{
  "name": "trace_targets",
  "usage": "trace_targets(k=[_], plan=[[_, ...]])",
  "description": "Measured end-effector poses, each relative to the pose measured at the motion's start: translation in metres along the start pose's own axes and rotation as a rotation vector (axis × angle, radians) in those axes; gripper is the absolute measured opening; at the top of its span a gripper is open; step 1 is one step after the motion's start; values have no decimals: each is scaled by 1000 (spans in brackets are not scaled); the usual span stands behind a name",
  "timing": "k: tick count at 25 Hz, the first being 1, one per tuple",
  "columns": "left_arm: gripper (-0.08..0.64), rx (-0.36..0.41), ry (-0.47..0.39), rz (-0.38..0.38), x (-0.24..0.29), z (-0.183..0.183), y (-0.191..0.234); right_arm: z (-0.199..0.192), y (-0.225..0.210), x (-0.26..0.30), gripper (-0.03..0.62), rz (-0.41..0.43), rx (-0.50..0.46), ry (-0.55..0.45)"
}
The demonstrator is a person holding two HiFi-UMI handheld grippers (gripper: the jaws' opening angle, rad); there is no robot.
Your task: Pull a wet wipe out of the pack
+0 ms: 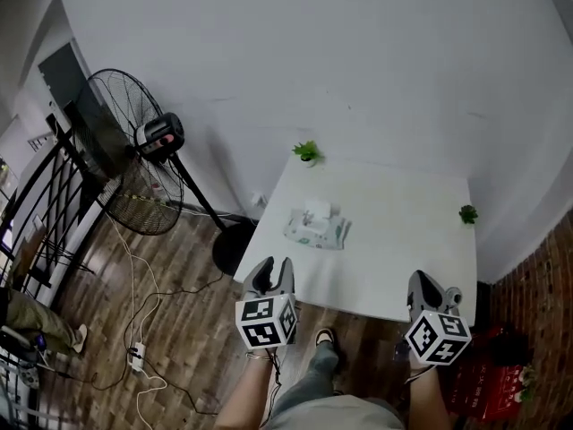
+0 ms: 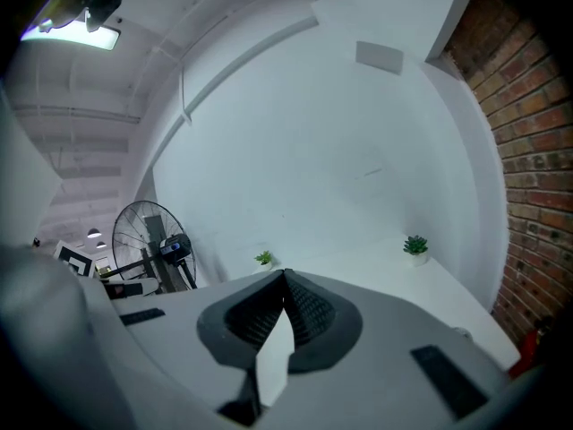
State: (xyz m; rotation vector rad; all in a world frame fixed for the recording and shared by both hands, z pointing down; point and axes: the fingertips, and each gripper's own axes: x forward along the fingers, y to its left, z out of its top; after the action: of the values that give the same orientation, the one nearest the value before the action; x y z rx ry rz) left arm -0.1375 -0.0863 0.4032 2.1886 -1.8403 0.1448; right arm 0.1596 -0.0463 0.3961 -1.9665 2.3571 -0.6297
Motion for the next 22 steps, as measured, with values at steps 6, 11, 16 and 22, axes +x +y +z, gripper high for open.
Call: trace_targets(k=[6,11,16,22], plan=[[122,-8,-17,-34,61,25,8,30,-5,50,2,-32,-13,-21],[121,-15,-20,-51,115,44,22,52,-5,102,2,-45,-24,-30],[121,-15,-10,-63,167,57,38,66,-6,159,2,-63,-33,-13],[121,-8,30,-65,209,58,52,74,-8,205,2,-62,-33,13]])
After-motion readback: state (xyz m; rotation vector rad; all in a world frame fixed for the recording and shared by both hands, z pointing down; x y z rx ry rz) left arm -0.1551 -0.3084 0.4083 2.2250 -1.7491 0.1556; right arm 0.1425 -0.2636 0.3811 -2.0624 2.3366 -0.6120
